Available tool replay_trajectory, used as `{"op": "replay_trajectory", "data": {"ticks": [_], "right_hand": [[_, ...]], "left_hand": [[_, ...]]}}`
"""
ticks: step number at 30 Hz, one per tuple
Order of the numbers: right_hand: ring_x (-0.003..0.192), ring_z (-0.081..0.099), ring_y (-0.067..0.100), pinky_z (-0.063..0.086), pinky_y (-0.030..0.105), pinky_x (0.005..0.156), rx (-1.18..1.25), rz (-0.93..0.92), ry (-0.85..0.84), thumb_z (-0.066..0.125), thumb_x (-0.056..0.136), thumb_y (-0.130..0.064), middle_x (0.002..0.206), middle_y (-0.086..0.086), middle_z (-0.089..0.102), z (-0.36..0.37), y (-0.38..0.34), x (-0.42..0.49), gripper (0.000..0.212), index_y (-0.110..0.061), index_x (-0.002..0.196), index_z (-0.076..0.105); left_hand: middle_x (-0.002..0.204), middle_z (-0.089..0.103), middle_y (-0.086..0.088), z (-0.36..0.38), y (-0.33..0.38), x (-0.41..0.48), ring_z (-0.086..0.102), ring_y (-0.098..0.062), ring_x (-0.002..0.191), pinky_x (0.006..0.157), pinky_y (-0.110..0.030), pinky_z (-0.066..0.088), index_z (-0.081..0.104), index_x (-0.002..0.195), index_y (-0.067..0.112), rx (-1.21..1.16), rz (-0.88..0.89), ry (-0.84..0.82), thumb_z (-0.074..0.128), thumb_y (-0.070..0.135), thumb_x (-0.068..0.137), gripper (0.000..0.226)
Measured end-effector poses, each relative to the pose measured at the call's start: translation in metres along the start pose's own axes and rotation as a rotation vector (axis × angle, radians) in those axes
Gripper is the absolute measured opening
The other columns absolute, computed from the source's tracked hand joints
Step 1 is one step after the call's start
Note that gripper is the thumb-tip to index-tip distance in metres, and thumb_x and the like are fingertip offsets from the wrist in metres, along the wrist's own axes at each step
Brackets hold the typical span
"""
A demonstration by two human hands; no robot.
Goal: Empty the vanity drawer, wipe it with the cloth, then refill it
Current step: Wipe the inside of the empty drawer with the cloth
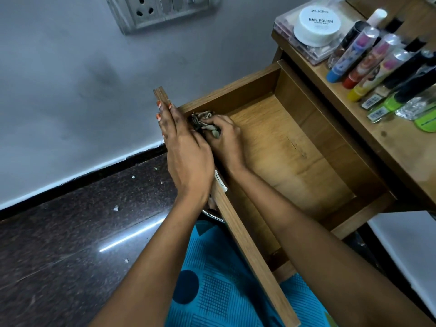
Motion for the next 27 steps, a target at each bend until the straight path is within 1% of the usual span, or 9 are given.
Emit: {"op": "replay_trajectory", "data": {"ticks": [2, 5, 8, 11, 15, 17, 21, 23, 27], "right_hand": [[0.096, 0.062, 0.027, 0.040, 0.014, 0.081, 0.013, 0.029, -0.033, 0.062, 0.074, 0.008, 0.102, 0.020, 0.066, 0.003, 0.000, 0.001, 0.023, 0.003, 0.095, 0.069], [0.097, 0.064, 0.023, 0.045, 0.018, 0.081, 0.097, 0.166, -0.071, 0.065, 0.076, 0.003, 0.103, 0.015, 0.070, 0.005, 0.004, 0.006, 0.022, 0.000, 0.097, 0.070], [0.089, 0.062, 0.014, 0.044, 0.010, 0.074, 0.277, 0.261, -0.039, 0.063, 0.075, 0.008, 0.105, 0.017, 0.069, 0.002, 0.003, 0.010, 0.024, 0.003, 0.099, 0.069], [0.087, 0.059, 0.013, 0.047, 0.018, 0.078, 0.436, 0.271, -0.011, 0.063, 0.076, 0.009, 0.104, 0.019, 0.068, -0.001, 0.001, 0.011, 0.025, 0.005, 0.100, 0.067], [0.085, 0.055, 0.015, 0.040, 0.003, 0.066, 0.340, 0.274, -0.045, 0.059, 0.077, 0.014, 0.106, 0.025, 0.066, 0.004, 0.004, 0.007, 0.023, 0.011, 0.099, 0.064], [0.086, 0.054, 0.017, 0.039, 0.001, 0.061, 0.327, 0.296, -0.069, 0.057, 0.078, 0.015, 0.108, 0.029, 0.064, 0.006, 0.008, 0.006, 0.024, 0.014, 0.101, 0.062], [0.091, 0.059, 0.021, 0.041, 0.005, 0.067, 0.340, 0.326, -0.111, 0.058, 0.079, 0.013, 0.111, 0.024, 0.064, 0.006, 0.009, 0.009, 0.024, 0.011, 0.102, 0.063], [0.091, 0.060, 0.019, 0.044, 0.012, 0.074, 0.387, 0.338, -0.111, 0.059, 0.078, 0.011, 0.111, 0.021, 0.065, 0.003, 0.006, 0.009, 0.025, 0.008, 0.102, 0.064], [0.087, 0.056, 0.012, 0.043, 0.010, 0.071, 0.431, 0.322, -0.085, 0.061, 0.078, 0.010, 0.108, 0.019, 0.066, 0.002, 0.001, 0.009, 0.024, 0.006, 0.101, 0.065]], "left_hand": [[0.158, 0.001, 0.002, 0.000, 0.000, 0.000, 0.000, -0.014, 0.145, 0.110, -0.041, 0.036, 0.010, 0.147, 0.014, 0.005, 0.000, 0.002, 0.030, 0.010, 0.096, 0.055], [0.158, 0.000, 0.001, 0.000, 0.000, 0.000, -0.001, -0.014, 0.145, 0.111, -0.041, 0.034, 0.009, 0.147, 0.014, 0.023, 0.001, -0.002, 0.030, 0.011, 0.096, 0.055], [0.158, 0.000, 0.001, 0.001, -0.001, -0.001, -0.001, -0.014, 0.145, 0.113, -0.041, 0.032, 0.008, 0.147, 0.015, 0.022, 0.002, -0.010, 0.030, 0.012, 0.097, 0.055], [0.158, 0.000, 0.001, 0.001, -0.001, -0.001, 0.000, -0.015, 0.145, 0.114, -0.036, 0.028, 0.008, 0.147, 0.015, 0.023, 0.010, -0.002, 0.030, 0.013, 0.097, 0.055], [0.158, 0.000, -0.001, 0.001, -0.001, -0.001, 0.000, -0.016, 0.145, 0.116, -0.034, 0.025, 0.009, 0.147, 0.013, 0.029, 0.012, -0.001, 0.031, 0.012, 0.096, 0.056], [0.158, 0.000, -0.001, 0.000, -0.001, -0.001, -0.001, -0.016, 0.145, 0.114, -0.031, 0.024, 0.009, 0.147, 0.013, 0.039, 0.015, -0.003, 0.031, 0.011, 0.096, 0.056], [0.158, 0.000, -0.001, 0.001, -0.001, -0.001, -0.002, -0.016, 0.145, 0.112, -0.025, 0.018, 0.008, 0.147, 0.013, 0.043, 0.018, -0.003, 0.030, 0.011, 0.096, 0.056], [0.158, 0.000, -0.001, 0.001, -0.001, -0.002, -0.002, -0.016, 0.145, 0.113, -0.027, 0.021, 0.008, 0.147, 0.014, 0.041, 0.018, -0.007, 0.030, 0.011, 0.096, 0.056], [0.158, 0.000, -0.001, 0.000, 0.000, -0.001, -0.001, -0.016, 0.145, 0.116, -0.036, 0.025, 0.008, 0.147, 0.013, 0.038, 0.017, -0.008, 0.030, 0.010, 0.096, 0.056]]}}
Point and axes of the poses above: each hand's wrist, its own x-axis towards the middle knuckle, its own z-axis out of the palm, y = z × x, the point moved 5 cm from there along x, towards the middle knuckle
